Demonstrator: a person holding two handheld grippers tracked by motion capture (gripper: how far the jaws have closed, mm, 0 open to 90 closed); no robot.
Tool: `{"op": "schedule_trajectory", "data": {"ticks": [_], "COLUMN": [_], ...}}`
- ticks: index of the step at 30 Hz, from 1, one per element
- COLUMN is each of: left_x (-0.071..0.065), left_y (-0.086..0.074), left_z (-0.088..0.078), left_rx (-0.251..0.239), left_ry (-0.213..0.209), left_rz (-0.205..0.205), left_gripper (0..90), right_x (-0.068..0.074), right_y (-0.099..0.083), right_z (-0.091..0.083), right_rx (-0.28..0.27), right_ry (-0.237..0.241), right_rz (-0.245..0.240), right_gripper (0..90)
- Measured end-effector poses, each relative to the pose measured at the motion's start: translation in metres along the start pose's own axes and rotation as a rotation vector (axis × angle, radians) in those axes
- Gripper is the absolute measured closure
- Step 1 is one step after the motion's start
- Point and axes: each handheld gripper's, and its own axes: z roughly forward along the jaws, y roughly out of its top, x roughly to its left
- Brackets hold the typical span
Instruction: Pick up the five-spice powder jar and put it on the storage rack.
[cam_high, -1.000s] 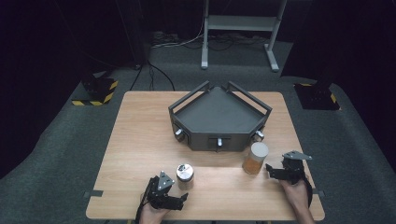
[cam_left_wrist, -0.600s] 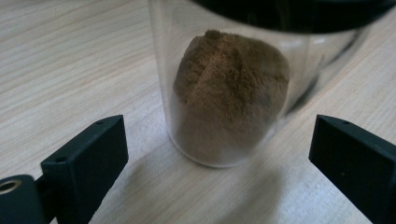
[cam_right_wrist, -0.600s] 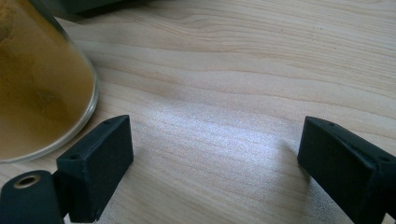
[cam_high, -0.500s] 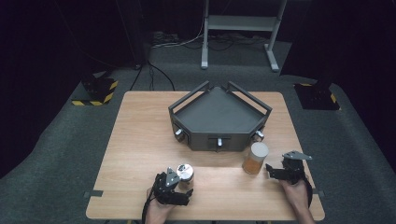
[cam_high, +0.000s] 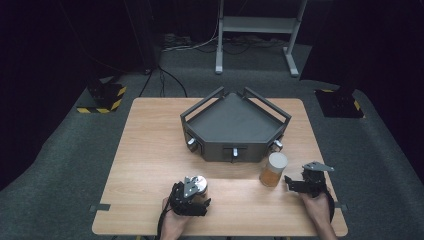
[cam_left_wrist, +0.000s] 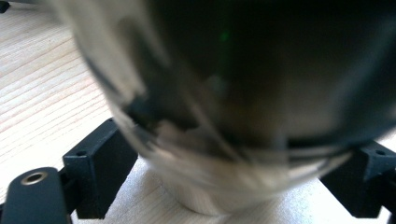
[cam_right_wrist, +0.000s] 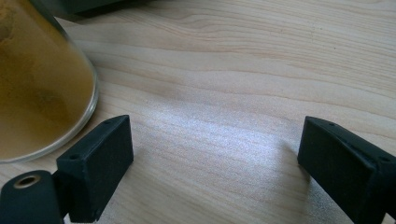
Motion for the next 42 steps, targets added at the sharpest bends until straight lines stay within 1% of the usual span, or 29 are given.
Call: {"op": "schedule_trajectory", "data": {"ticks": [2,3,5,15,20,24,29,35,37,42], "left_x": [0.0,0.002,0.002,0.0,0.002,0.003,0.004,0.004,0.003,0.003], "left_y": [0.0,0.008,0.009,0.01,0.013,0.014,0.013,0.013,0.012,0.011], "left_z": [0.0,-0.002,-0.002,0.001,0.001,0.001,0.002,0.002,0.002,0.001], "left_rx": [0.001,0.053,0.055,0.058,0.067,0.071,0.062,0.062,0.061,0.056], "left_ry": [0.002,0.015,0.017,0.021,0.016,0.016,0.019,0.019,0.026,0.021], "left_rz": [0.002,0.068,0.074,0.084,0.102,0.097,0.083,0.086,0.092,0.093], "left_gripper": [14.0,14.7,15.7,22.2,25.0,27.1,29.8,30.5,30.7,30.9], "right_x": [0.0,0.0,0.0,0.0,0.0,0.0,0.0,0.0,0.0,0.0], "right_y": [0.0,0.0,0.0,0.0,0.0,0.0,0.0,0.0,0.0,0.0], "right_z": [0.0,0.0,0.0,0.0,0.0,0.0,0.0,0.0,0.0,0.0], "right_rx": [0.0,0.0,0.0,0.0,0.0,0.0,0.0,0.0,0.0,0.0], "right_ry": [0.0,0.0,0.0,0.0,0.0,0.0,0.0,0.0,0.0,0.0], "right_rz": [0.0,0.0,0.0,0.0,0.0,0.0,0.0,0.0,0.0,0.0], "right_gripper": [10.2,10.2,10.2,10.2,10.2,10.2,10.2,10.2,10.2,10.2]}}
